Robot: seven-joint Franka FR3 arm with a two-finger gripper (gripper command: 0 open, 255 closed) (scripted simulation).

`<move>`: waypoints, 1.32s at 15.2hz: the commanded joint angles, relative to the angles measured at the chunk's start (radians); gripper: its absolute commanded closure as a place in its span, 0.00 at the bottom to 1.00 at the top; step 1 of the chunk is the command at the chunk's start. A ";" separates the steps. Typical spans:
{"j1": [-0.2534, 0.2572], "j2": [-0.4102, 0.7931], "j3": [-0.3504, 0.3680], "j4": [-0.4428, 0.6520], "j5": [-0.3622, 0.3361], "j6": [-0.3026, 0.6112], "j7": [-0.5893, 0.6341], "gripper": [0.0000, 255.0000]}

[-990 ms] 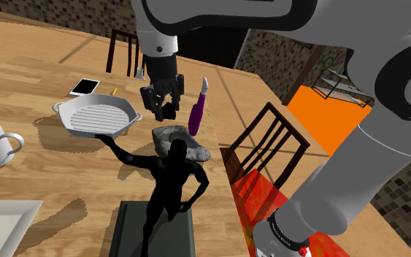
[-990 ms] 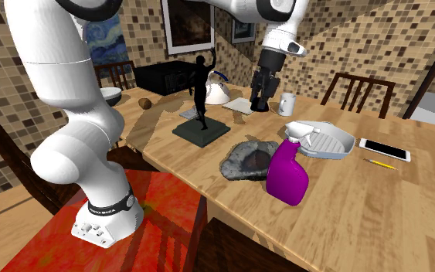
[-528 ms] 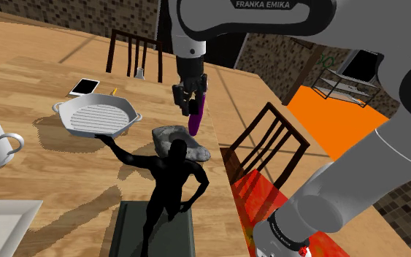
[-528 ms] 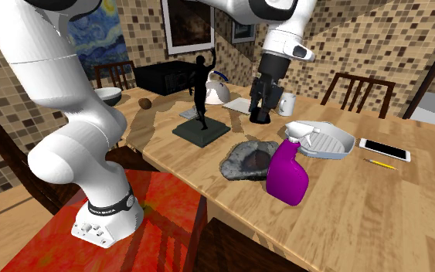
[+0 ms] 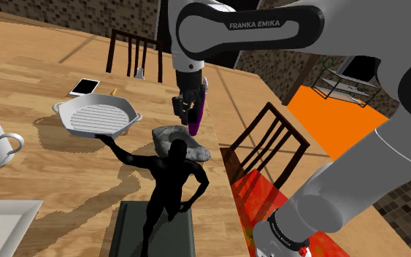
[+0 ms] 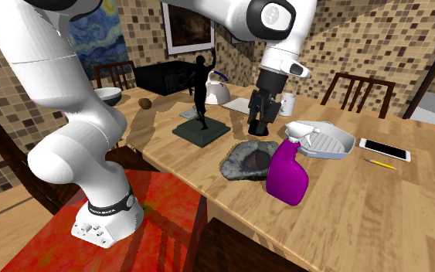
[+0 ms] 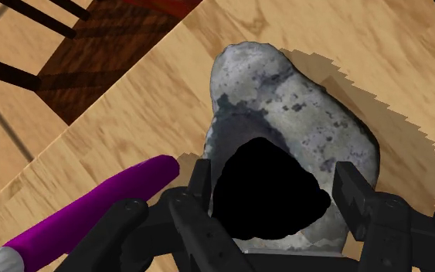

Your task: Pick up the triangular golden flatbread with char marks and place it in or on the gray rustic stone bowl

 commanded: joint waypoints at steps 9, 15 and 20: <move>0.000 0.025 0.002 -0.073 -0.009 0.097 0.011 1.00; 0.000 0.025 0.002 -0.073 -0.009 0.097 0.011 0.00; 0.000 0.025 0.002 -0.073 -0.009 0.097 0.011 0.00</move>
